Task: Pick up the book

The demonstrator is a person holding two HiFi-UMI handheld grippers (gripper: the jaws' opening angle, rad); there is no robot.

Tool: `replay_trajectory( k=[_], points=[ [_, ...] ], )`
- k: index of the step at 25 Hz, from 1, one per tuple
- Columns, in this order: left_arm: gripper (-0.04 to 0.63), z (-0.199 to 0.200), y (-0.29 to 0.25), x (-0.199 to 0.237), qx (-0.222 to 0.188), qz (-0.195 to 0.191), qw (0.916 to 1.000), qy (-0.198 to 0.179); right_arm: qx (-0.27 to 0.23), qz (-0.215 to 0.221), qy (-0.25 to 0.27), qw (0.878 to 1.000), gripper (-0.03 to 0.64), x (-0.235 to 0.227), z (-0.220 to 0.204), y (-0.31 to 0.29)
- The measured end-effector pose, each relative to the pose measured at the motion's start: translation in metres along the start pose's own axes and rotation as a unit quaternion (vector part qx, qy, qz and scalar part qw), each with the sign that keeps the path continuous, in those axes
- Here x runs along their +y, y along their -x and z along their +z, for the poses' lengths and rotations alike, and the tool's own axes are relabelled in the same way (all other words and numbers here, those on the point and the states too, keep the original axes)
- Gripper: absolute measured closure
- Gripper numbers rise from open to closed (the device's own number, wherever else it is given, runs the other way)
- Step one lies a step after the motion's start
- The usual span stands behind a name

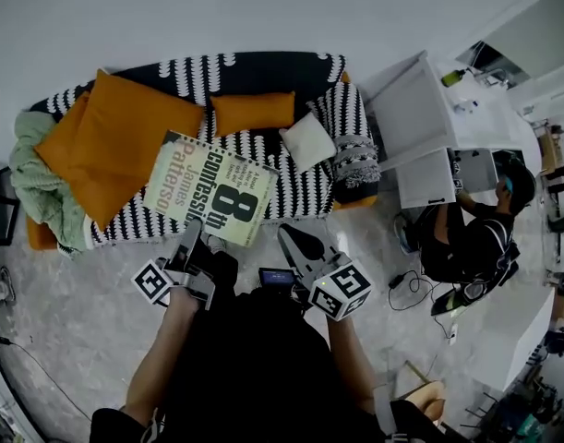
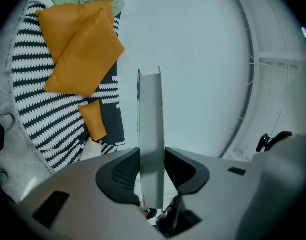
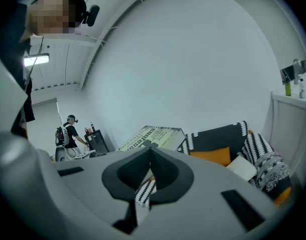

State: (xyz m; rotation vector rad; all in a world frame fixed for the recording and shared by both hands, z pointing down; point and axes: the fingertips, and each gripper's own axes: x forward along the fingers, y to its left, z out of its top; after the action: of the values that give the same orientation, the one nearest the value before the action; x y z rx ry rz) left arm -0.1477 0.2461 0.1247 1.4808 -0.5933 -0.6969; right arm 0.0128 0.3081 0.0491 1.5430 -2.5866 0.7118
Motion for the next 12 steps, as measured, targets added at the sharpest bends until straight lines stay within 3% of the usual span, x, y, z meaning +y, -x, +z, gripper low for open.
replay_trajectory(
  k=[8,12],
  points=[
    [0.430,-0.050,0.026,-0.023,-0.025,0.000,0.9997,-0.003,0.014,0.005,0.020,1.000,0.600,-0.012,-0.003,0.064],
    [0.430,-0.094,0.061,-0.024,-0.042,0.000,0.9991,-0.004,0.021,0.024,0.016,0.999,0.600,-0.005,-0.031,0.104]
  ],
)
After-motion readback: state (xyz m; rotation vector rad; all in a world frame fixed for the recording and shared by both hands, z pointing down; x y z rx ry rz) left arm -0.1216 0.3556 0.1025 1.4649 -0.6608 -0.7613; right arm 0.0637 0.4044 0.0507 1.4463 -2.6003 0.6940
